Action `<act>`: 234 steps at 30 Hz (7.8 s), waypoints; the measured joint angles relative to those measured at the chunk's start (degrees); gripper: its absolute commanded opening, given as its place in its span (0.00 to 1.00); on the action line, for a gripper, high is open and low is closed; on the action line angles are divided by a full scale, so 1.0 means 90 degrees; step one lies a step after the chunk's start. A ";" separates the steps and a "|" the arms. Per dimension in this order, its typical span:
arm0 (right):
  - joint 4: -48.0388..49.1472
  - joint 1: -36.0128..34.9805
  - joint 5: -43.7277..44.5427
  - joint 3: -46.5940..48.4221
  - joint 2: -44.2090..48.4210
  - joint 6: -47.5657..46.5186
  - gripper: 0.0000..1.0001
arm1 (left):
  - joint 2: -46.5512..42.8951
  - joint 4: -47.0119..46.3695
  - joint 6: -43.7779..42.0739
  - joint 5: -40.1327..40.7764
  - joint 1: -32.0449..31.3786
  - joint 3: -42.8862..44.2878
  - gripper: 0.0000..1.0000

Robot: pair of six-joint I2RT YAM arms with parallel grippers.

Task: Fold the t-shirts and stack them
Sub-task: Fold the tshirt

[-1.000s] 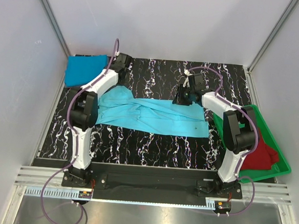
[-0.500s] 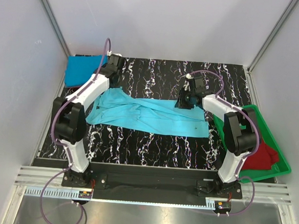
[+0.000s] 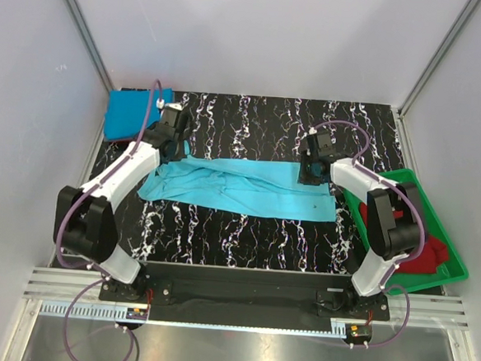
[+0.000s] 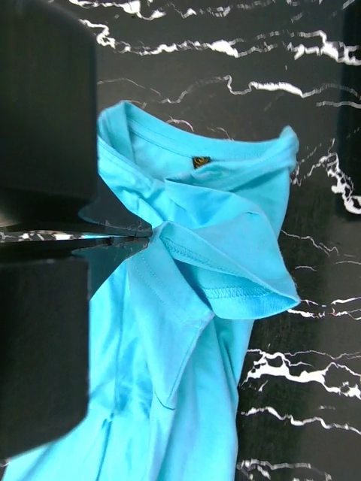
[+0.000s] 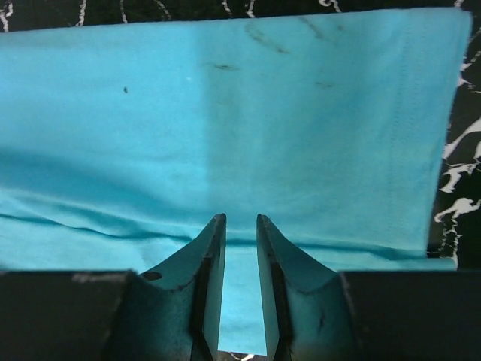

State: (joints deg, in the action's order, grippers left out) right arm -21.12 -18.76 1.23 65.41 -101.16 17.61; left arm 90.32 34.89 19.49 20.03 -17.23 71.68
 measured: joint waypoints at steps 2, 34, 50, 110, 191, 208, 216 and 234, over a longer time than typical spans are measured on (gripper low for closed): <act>-0.0007 0.0017 0.0131 -0.0053 0.0034 0.0000 0.30 | -0.0304 0.0015 0.0049 0.0015 0.0000 -0.0114 0.00; -0.0347 0.0289 -0.0168 -0.0168 0.0559 0.0240 0.29 | -0.1226 -0.1032 0.1107 -0.1421 0.0942 -0.1809 0.56; -0.0136 -0.0146 -0.0685 0.0226 0.0527 0.0270 0.30 | 0.0080 -0.0882 0.0911 -0.1603 0.1083 -0.1484 0.00; -0.0508 0.0986 0.0408 -0.0403 -0.0100 0.1207 0.25 | -0.1484 -0.1537 0.2997 -0.1054 0.2038 -0.4017 0.38; 0.0918 -0.2841 -0.2319 0.3898 -0.2324 -0.3521 0.62 | -0.2205 -0.1438 0.1948 -0.4165 0.3130 -0.2659 0.48; 0.0425 -0.3526 -0.1477 0.5030 -0.3640 -0.3723 0.49 | -0.2059 -0.1715 0.2059 -0.4223 0.3444 -0.2936 0.47; 0.0362 -0.3667 -0.0532 0.4947 -0.3648 -0.3769 0.11 | -0.2035 -0.1719 0.2055 -0.4226 0.3444 -0.2936 0.47; 0.0440 -0.3966 -0.0197 0.3655 -0.2438 -0.2810 0.00 | -0.2450 -0.1491 0.1926 -0.3842 0.3041 -0.3585 0.43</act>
State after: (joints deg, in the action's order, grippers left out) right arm -17.17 -54.46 -0.54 98.30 -123.11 -7.68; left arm 68.27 21.47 36.82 -14.55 10.13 39.42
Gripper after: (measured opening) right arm 0.011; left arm 0.440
